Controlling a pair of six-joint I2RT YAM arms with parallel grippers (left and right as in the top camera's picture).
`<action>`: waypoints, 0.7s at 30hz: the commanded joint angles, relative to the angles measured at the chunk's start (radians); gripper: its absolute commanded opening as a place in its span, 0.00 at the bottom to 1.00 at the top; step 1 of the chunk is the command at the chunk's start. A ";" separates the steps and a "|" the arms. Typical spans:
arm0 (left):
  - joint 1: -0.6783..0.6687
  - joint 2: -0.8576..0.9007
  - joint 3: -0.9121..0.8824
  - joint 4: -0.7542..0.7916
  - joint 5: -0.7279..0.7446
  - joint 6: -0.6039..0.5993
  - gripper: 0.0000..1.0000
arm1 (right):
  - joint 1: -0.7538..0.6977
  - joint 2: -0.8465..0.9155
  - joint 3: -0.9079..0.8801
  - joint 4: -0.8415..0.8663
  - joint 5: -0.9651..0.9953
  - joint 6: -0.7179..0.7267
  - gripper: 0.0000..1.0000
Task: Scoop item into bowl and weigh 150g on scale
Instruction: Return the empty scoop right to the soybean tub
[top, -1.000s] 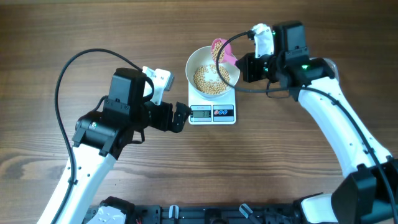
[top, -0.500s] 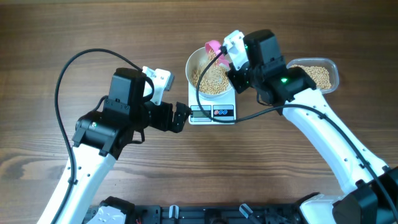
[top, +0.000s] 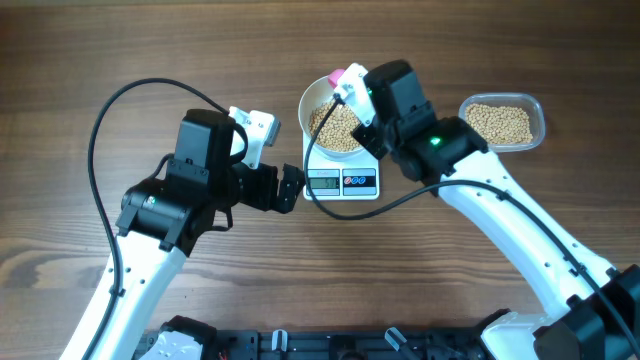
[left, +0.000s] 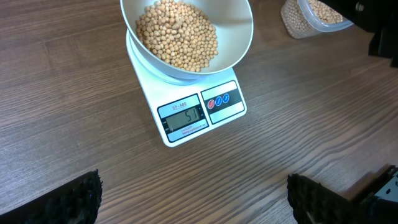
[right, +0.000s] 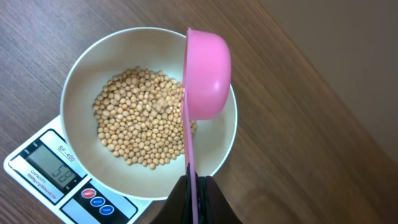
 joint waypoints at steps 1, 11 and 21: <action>0.006 -0.006 0.000 0.000 0.009 -0.005 1.00 | 0.013 -0.021 0.021 0.000 0.050 -0.008 0.04; 0.006 -0.006 0.000 0.000 0.009 -0.005 1.00 | -0.095 -0.092 0.031 0.001 -0.165 0.285 0.04; 0.006 -0.006 0.000 0.000 0.009 -0.005 1.00 | -0.629 -0.197 0.045 -0.096 -0.866 0.427 0.04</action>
